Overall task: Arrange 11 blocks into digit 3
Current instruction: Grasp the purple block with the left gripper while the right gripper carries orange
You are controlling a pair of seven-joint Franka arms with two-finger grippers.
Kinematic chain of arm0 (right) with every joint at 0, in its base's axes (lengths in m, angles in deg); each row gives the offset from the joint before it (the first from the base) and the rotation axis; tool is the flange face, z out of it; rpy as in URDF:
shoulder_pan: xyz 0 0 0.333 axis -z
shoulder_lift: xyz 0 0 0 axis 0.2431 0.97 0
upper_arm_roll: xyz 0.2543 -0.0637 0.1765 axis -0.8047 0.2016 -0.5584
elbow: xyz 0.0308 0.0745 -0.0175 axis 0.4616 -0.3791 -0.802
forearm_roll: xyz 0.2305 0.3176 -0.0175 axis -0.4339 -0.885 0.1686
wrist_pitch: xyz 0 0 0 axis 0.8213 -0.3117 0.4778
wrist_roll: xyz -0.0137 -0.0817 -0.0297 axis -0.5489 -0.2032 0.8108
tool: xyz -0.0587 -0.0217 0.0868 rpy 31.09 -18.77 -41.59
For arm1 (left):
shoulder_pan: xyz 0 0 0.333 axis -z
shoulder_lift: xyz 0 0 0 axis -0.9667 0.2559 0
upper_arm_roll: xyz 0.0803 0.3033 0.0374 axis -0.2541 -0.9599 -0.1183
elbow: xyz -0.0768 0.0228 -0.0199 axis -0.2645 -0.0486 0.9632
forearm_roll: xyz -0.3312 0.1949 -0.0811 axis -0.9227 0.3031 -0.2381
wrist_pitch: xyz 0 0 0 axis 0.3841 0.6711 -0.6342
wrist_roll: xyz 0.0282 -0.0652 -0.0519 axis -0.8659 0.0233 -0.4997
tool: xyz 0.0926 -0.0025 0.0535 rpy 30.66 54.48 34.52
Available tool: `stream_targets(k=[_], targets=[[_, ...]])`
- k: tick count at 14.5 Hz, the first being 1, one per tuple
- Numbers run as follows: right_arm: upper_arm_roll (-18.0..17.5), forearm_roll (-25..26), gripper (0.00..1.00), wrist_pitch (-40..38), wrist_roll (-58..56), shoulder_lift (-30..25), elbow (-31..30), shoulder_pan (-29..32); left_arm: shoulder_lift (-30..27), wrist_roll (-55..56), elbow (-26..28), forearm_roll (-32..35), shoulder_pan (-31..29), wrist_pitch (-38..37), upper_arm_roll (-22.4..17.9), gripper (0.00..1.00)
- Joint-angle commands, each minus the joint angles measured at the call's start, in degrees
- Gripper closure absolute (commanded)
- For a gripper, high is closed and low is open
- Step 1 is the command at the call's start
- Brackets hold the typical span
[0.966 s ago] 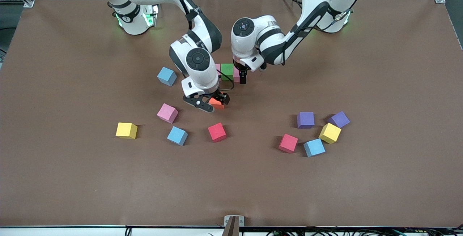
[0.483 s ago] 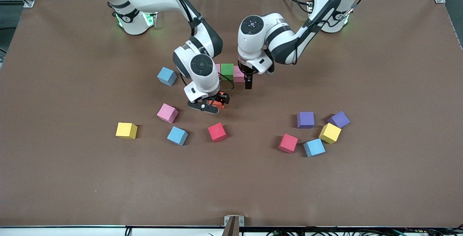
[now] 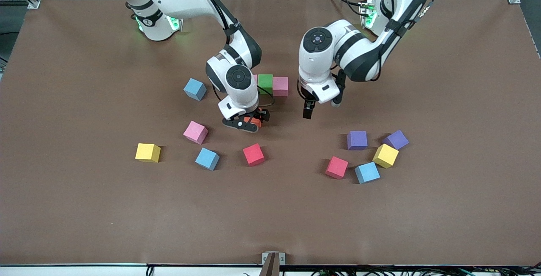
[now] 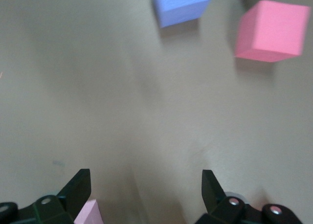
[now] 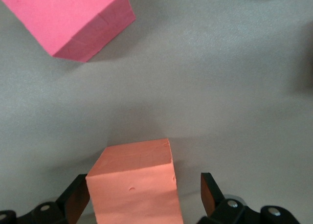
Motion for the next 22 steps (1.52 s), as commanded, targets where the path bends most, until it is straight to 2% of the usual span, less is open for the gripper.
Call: stream_targets(k=[1, 2, 4, 5, 7, 8, 9, 13, 17, 22], targets=[[-0.1, 0.1, 0.00, 0.5, 1.5, -0.8, -1.0, -1.2, 0.0, -11.1, -2.9, -0.5, -2.3, -2.2, 0.2, 0.00], [-0.1, 0.1, 0.01, 0.5, 1.8, -0.8, -1.1, -1.3, 0.0, -14.8, -3.1, -0.6, -3.5, -2.2, 0.1, 0.00], [-0.1, 0.2, 0.21, 0.2, 1.8, -0.8, -1.1, -1.4, 0.0, -25.2, -3.1, -0.5, -7.0, -2.2, 0.2, 0.00], [0.0, 0.2, 0.35, 0.1, 1.8, -0.9, -1.2, -1.5, 0.1, -30.5, -3.1, -0.5, -8.0, -2.2, 0.2, 0.00], [0.0, 0.2, 0.76, -0.4, 1.7, -1.2, -1.3, -1.6, 0.2, -41.2, -2.8, -0.4, -10.4, -2.2, 0.0, 0.00], [0.0, 0.2, 0.89, -0.5, 1.7, -1.5, -1.5, -1.6, 0.8, -47.1, -2.9, -0.1, -12.0, -2.2, 0.0, 0.00], [0.0, 0.2, 0.95, -0.6, 1.5, -1.7, -1.6, -1.6, 1.4, -51.7, -2.9, 0.1, -13.3, -2.1, 0.0, 0.00], [-0.2, 0.4, 0.95, -1.6, -7.2, -5.1, -5.3, -1.3, 2.9, -64.2, -3.6, 0.7, -16.9, -1.2, 0.0, 0.00], [-0.1, 0.4, 0.97, -1.7, -7.9, -9.4, -8.9, -2.5, 4.5, -78.1, -4.8, 0.8, -18.5, -1.2, -0.1, 0.00], [-0.4, 0.4, 0.98, 3.8, -8.0, -10.2, -13.6, -3.6, 8.6, -86.1, -5.4, 1.2, -19.5, -0.6, -0.2, 0.00]])
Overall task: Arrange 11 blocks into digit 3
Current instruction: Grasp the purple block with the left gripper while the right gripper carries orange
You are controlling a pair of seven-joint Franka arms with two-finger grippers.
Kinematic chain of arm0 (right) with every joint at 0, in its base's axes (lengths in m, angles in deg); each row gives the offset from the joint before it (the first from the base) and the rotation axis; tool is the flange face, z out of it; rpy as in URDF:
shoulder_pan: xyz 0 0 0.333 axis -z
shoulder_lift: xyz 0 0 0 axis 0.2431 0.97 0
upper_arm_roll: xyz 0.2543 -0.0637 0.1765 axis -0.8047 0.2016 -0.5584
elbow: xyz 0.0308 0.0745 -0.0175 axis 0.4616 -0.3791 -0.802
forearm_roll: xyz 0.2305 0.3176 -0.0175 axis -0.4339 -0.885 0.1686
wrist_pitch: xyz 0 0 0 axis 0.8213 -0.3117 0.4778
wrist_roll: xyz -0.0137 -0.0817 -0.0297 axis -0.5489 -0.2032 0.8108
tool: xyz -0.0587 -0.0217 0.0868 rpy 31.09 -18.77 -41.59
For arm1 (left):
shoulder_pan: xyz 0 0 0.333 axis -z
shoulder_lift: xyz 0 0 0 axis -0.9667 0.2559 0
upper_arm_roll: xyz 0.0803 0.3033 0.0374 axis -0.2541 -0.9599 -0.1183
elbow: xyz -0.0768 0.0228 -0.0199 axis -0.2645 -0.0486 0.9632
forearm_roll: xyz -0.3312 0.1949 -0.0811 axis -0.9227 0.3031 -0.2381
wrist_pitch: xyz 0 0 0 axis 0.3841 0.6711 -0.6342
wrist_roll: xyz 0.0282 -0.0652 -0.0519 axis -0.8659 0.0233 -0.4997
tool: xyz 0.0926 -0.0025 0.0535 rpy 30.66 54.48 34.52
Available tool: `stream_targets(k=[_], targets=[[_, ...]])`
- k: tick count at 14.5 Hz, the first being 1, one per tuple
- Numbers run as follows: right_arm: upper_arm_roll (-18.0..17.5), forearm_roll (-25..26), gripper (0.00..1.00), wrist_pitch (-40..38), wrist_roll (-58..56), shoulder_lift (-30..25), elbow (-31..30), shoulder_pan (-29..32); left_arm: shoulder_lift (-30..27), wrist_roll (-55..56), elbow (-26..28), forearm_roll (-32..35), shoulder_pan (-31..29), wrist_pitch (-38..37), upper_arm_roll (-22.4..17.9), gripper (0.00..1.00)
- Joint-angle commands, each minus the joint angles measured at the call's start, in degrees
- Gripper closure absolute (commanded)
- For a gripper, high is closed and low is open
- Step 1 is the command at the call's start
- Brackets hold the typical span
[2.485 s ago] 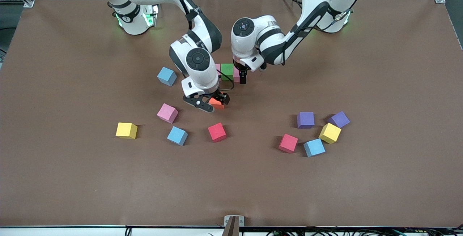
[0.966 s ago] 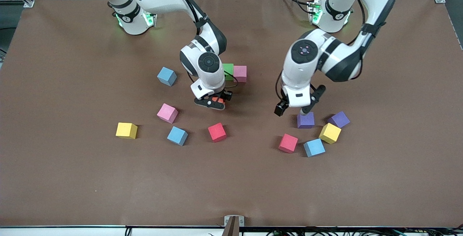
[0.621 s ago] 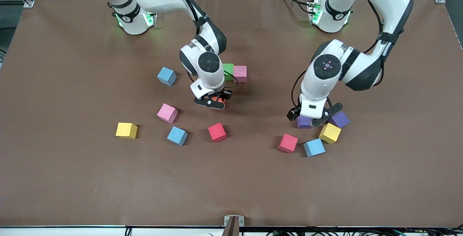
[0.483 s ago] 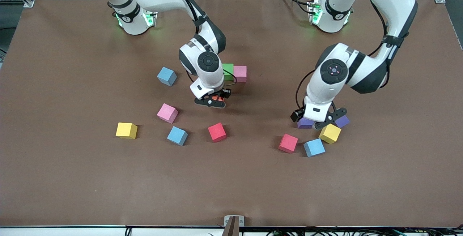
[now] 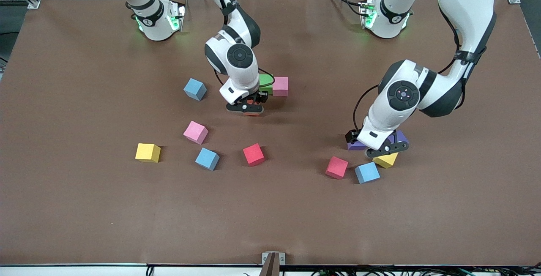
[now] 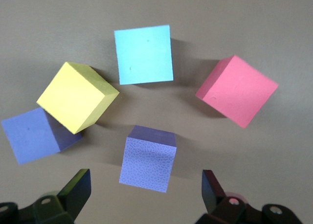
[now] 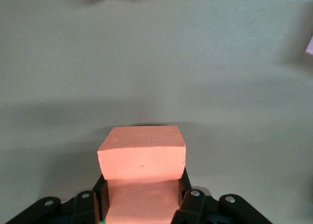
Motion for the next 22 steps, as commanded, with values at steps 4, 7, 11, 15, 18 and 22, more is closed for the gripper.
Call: stream_targets(k=[4, 7, 11, 15, 18, 22], targets=[[-0.3, 0.4, 0.98, 4.2, -4.2, -2.0, -5.7, 0.0, 4.2, -5.2, -0.1, 1.2, -1.5, 1.1, 0.5, 0.00], [-0.3, 0.4, 0.98, 4.2, -4.5, -2.0, -5.8, -0.1, 4.8, -7.3, 0.8, 2.7, -1.7, 2.8, 0.5, 0.00], [-0.4, 0.4, 0.98, 4.4, -4.6, -2.0, -6.5, -0.7, 5.8, -9.7, 0.8, 3.0, -1.7, 5.0, 0.5, 0.00], [-0.4, 0.4, 0.98, 4.4, -4.5, -2.4, -7.1, -1.2, 7.9, -10.7, 0.9, 5.8, -1.7, 5.4, 0.5, 0.00], [-0.4, 0.4, 0.98, 4.9, -4.5, -2.3, -7.2, -1.6, 8.8, -10.7, 1.0, 7.5, -1.9, 5.6, 0.5, 0.00], [-0.4, 0.4, 0.98, 4.8, -4.5, -2.4, -7.2, -2.4, 8.9, -10.7, 2.2, 7.4, -1.9, 7.1, 0.5, 0.02]])
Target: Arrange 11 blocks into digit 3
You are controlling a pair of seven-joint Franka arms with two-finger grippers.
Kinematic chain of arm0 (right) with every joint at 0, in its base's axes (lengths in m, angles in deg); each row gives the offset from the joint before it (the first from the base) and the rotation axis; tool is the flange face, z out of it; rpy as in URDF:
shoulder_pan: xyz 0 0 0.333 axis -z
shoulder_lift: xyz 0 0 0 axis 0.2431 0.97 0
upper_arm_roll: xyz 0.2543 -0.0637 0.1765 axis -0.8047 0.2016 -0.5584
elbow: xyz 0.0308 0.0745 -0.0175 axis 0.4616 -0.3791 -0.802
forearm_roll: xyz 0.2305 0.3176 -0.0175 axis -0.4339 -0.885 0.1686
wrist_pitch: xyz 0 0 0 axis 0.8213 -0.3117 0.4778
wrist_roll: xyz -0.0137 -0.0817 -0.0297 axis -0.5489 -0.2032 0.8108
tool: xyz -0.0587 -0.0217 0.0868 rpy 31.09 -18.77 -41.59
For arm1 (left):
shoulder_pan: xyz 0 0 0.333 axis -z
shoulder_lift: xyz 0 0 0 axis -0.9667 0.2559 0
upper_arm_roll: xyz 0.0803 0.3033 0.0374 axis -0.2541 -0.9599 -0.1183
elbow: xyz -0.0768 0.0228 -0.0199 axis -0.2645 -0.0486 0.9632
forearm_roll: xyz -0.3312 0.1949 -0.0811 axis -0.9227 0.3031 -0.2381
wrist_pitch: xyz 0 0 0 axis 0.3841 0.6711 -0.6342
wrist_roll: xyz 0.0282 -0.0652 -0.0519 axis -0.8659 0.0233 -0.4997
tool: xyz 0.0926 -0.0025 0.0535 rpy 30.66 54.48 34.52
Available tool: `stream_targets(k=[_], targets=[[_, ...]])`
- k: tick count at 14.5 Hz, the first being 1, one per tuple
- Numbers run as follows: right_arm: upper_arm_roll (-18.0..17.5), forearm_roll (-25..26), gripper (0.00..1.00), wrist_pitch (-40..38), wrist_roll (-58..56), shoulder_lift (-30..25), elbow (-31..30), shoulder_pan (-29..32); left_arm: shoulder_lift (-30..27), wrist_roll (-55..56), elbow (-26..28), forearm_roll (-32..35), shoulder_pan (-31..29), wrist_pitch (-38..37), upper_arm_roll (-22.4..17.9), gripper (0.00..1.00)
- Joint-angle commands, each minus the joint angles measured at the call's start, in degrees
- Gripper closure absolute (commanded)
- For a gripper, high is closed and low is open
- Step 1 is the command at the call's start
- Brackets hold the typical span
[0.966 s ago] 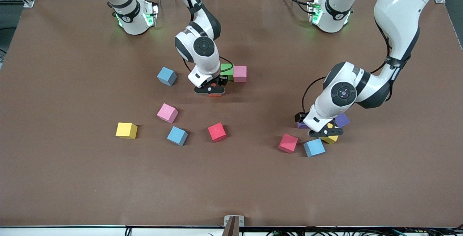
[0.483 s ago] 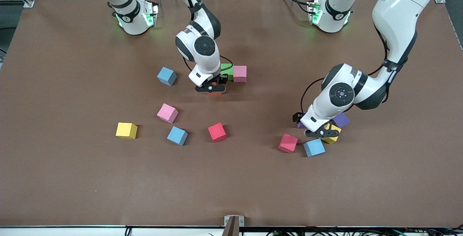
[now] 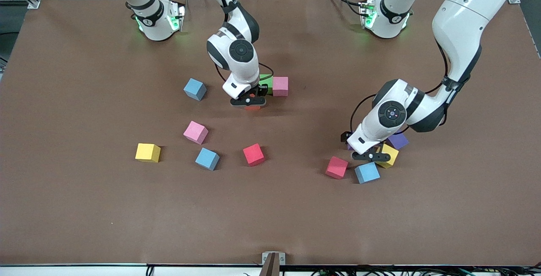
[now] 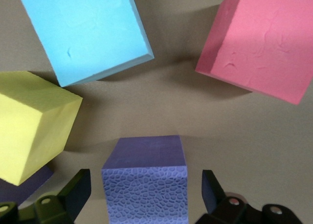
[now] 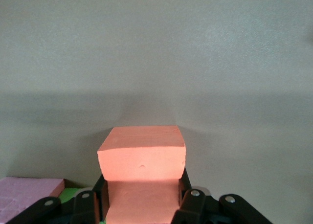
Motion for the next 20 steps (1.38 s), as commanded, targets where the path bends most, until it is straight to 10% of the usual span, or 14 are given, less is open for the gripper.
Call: stream_targets(k=[1, 6, 11, 13, 15, 20], targets=[[0.0, 0.4, 0.98, 0.5, -0.5, -2.1, -2.4, -0.6, 0.0, -0.5, 1.5, 1.0, -0.8, 1.8, 0.4, 0.07], [0.0, 0.4, 0.98, 0.7, -1.4, -3.4, -4.2, -0.6, -0.1, 0.2, 1.2, 1.0, -1.8, 1.2, 0.5, 0.52], [0.0, 0.4, 0.96, 1.0, -1.4, -3.3, -4.2, -0.6, -0.6, 0.3, 0.6, 0.2, -1.8, 1.1, 0.6, 0.58], [0.1, 0.4, 0.68, 0.9, -1.3, -3.1, -4.0, -0.6, -0.6, 0.3, 0.0, 0.1, -1.8, 0.8, 0.6, 0.58], [0.2, 0.3, 0.05, 0.6, -0.2, -2.9, -3.7, -0.6, -0.6, 0.3, 0.0, 0.1, -1.8, 0.6, 0.6, 0.58], [0.3, 0.3, 0.00, -0.9, 0.0, -3.3, -1.7, -0.1, -0.9, 0.3, 0.1, 0.1, -1.8, 0.5, 0.6, 0.58]])
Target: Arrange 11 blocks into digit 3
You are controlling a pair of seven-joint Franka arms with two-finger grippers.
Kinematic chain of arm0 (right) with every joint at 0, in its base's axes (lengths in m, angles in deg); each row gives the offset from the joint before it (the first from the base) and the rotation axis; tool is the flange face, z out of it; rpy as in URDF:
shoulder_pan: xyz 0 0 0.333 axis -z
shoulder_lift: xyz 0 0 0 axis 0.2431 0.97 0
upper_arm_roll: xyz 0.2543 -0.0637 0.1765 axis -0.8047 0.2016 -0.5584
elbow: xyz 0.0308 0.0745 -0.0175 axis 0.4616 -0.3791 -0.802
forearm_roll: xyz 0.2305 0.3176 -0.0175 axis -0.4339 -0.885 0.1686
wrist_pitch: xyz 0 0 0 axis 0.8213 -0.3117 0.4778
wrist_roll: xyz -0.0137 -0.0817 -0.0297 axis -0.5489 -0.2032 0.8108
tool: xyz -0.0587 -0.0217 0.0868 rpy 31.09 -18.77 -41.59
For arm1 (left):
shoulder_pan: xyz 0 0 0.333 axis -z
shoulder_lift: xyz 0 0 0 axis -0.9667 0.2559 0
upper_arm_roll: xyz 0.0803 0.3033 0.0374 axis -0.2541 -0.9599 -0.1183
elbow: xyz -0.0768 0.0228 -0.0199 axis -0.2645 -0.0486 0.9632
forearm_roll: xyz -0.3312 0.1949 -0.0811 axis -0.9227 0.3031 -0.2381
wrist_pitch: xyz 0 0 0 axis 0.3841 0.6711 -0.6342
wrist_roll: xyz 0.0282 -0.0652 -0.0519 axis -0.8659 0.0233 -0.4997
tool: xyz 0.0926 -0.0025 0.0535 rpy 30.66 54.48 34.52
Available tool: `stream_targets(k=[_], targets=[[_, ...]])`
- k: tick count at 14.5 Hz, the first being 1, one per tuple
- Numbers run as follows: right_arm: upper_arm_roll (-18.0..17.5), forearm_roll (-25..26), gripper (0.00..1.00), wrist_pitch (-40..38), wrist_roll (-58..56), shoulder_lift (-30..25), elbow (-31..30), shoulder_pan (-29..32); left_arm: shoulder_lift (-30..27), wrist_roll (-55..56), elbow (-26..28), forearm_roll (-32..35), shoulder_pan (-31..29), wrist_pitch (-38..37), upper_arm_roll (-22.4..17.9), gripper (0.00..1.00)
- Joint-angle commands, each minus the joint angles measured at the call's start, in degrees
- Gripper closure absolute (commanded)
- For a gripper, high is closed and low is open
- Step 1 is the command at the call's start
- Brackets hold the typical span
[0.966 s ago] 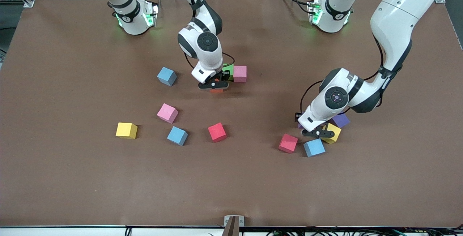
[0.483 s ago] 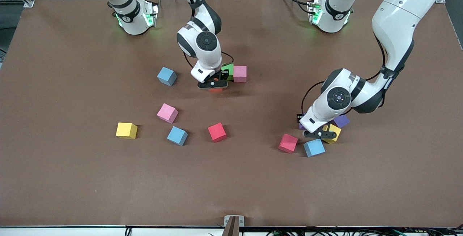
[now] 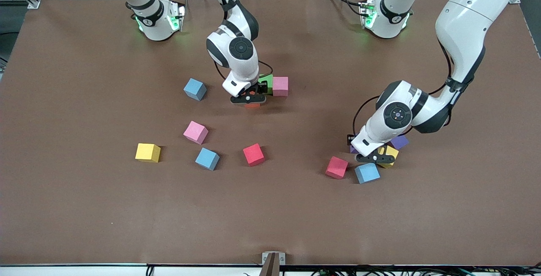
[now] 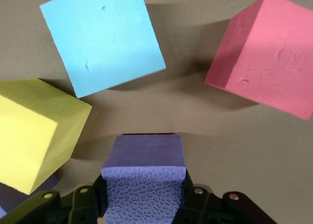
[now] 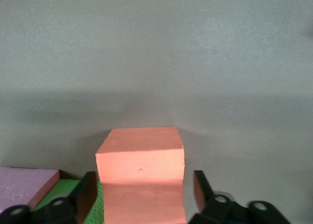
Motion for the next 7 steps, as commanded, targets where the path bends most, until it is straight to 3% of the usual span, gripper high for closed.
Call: stream_targets(k=[1, 7], targets=[[0.2, 0.3, 0.00, -2.7, 0.9, -2.6, 0.4, 0.5, -1.2, 0.3, 0.3, 0.1, -0.5, -0.5, 0.5, 0.58], [0.4, 0.3, 0.00, -12.2, 2.6, -3.7, 7.8, 7.5, -2.8, 0.2, 0.2, -2.3, -0.6, -2.2, 0.7, 0.58]])
